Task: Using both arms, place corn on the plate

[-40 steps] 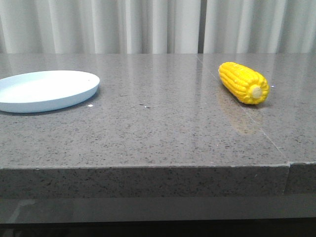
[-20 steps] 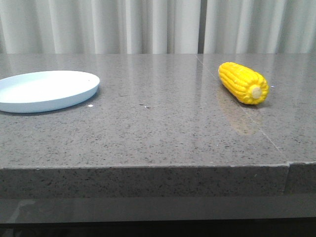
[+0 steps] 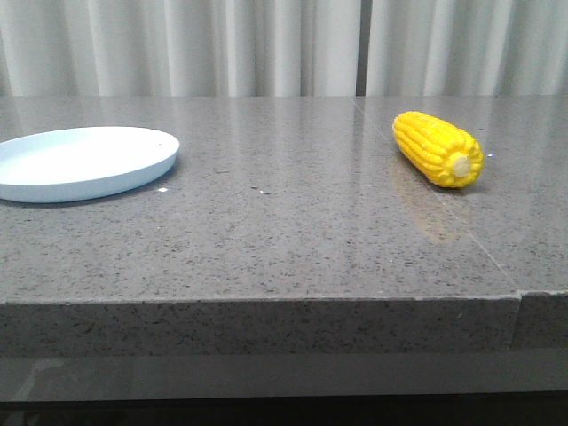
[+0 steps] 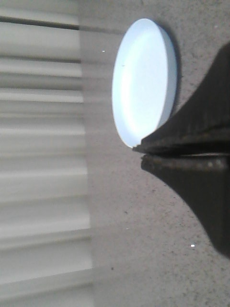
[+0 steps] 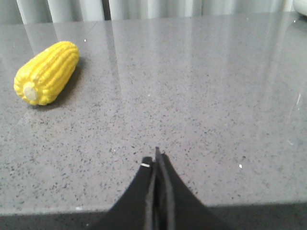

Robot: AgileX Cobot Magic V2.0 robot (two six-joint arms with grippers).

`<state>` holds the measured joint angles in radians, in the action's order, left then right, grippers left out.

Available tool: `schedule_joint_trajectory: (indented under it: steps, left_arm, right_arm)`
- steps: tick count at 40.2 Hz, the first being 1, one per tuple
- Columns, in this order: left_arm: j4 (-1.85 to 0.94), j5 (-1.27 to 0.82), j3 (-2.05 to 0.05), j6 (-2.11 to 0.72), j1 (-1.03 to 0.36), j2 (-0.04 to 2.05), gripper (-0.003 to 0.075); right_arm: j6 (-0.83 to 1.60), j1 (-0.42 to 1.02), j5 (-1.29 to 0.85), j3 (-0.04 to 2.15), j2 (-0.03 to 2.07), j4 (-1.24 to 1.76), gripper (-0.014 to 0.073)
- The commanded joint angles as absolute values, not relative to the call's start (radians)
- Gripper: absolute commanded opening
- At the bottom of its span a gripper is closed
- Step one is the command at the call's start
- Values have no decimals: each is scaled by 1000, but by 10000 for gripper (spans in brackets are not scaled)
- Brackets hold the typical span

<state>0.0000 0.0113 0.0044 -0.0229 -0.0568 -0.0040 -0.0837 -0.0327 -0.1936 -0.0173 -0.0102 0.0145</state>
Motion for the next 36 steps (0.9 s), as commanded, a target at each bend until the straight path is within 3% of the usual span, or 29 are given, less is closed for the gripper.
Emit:
schedule_joint_trajectory:
  steps: [1,7,12,21,31,36]
  left_arm:
    - [-13,145,-33,-21,-57,-23,-20]
    - [-13,115,-175,-21,-57,-17,-20]
    - [-9,-44,-329,-21,-57,35,-20]
    - [0,-257,-543,-23,-57,284,-20]
    - [-6,-254,-591,-23,-57,401,-20]
    - [-6,-254,-591,-23,-57,399,-3]
  right_arm:
    - [-75,-38,-105,68,-23,12,-74]
    - [-75,-38,-206,214,-20,12,-82]
    - [-75,-38,-345,368,18,12,-81]
    - [-75,-38,-422,575,244,22,-81]
    - [-75,-38,-398,636,380,22,-76]
    - [-75,-38,-404,636,380,22,15]
